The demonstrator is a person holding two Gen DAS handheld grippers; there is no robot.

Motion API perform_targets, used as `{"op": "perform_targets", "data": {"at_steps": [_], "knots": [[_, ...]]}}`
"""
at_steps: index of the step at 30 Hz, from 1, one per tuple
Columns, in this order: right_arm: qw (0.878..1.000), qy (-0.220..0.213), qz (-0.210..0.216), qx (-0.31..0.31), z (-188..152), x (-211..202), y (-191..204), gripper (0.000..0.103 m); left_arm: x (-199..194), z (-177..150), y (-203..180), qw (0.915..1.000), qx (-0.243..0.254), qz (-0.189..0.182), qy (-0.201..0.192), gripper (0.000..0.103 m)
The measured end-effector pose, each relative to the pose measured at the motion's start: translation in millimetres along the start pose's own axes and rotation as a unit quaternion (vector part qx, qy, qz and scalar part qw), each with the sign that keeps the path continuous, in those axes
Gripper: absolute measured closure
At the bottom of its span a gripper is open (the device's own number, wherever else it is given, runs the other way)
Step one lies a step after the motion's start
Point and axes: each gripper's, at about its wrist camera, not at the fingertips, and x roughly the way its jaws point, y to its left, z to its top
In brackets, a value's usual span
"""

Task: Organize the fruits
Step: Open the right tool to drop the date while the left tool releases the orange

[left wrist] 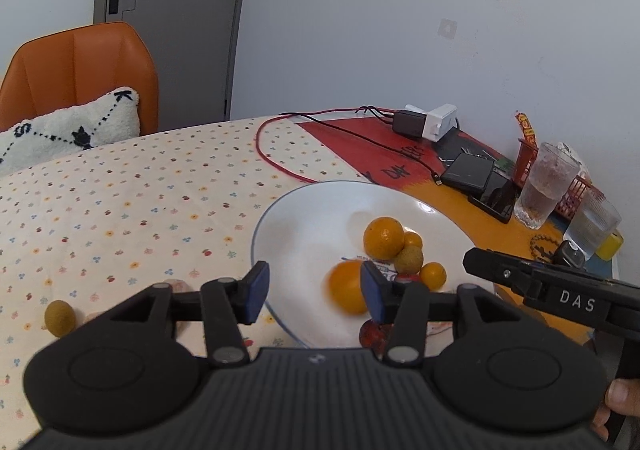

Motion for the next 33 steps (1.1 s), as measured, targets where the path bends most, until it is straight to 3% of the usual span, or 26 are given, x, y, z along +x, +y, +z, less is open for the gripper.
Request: {"op": "perform_targets", "data": {"at_steps": [7,11,17,22,27,33], "knots": [[1.0,-0.001,0.007,-0.003,-1.1,-3.2,8.8,0.059,-17.2,-0.7,15.6,0.9996,-0.014,0.022,-0.005,0.04],[1.0,-0.001,0.012,-0.008,-2.7,-3.2,17.3,0.054,-28.0,-1.8,25.3,0.9992,-0.014,0.037,-0.009,0.025],[0.999,0.004,0.029,-0.018,-4.2,-1.7,35.5,0.054,-44.2,-4.0,43.0,0.9983,-0.02,0.054,-0.013,0.023],[0.999,0.003,0.042,-0.026,-4.4,-0.8,52.7,0.038,-56.2,-6.3,58.0,0.9972,-0.023,0.07,-0.013,0.022],[0.998,0.0,0.056,-0.03,-3.9,-0.8,66.3,0.009,-69.7,-7.9,72.0,0.9959,-0.033,0.083,-0.017,0.02],[0.997,0.0,0.068,-0.047,-3.1,-2.7,85.3,0.0,-83.3,-8.5,87.7,0.9939,-0.047,0.098,-0.021,0.015]]}}
